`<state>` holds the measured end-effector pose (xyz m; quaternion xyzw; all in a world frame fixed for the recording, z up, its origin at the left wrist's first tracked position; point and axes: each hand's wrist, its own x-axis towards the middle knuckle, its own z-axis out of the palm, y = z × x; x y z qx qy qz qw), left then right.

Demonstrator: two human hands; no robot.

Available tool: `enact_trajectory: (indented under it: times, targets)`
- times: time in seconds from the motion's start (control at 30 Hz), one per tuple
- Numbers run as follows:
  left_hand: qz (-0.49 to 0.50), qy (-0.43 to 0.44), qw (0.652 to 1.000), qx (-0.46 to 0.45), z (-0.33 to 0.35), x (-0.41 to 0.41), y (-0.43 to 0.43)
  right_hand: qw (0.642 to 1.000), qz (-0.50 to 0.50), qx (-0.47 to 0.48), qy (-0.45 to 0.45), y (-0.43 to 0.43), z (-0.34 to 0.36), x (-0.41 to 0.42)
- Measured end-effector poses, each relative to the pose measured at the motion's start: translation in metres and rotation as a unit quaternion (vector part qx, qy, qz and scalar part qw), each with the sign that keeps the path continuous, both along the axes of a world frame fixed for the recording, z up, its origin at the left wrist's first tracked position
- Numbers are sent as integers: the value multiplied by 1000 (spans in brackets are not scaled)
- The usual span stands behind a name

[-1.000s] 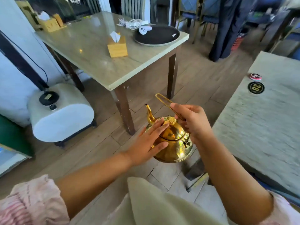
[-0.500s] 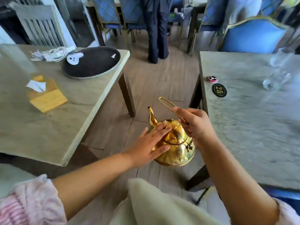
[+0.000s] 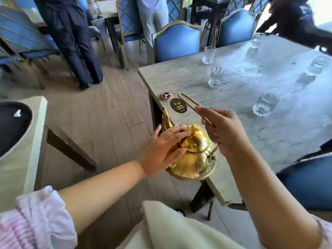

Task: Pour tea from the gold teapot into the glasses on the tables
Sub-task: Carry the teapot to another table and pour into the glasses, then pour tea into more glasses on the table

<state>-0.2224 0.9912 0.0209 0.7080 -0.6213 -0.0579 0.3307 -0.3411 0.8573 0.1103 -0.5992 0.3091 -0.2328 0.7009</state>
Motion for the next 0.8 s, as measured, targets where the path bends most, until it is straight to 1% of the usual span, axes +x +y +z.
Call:
enact_trajectory:
  times: [0.13,0.47,0.63,0.8]
  targets:
    - [-61,-9,998,-3,-4,9,-59,998,-56,-6,-1,-41,1,-3]
    - [-217,12,975,50,-5,7,-176,981,-192,0,20,-115,-2,-28]
    - [-298,15,951,76,-10,1,-219,964,-261,8,49,-133,-8,-44]
    - [-388,22,917,90,-15,-1,-261,939,-335,17,80,-147,-10,-51]
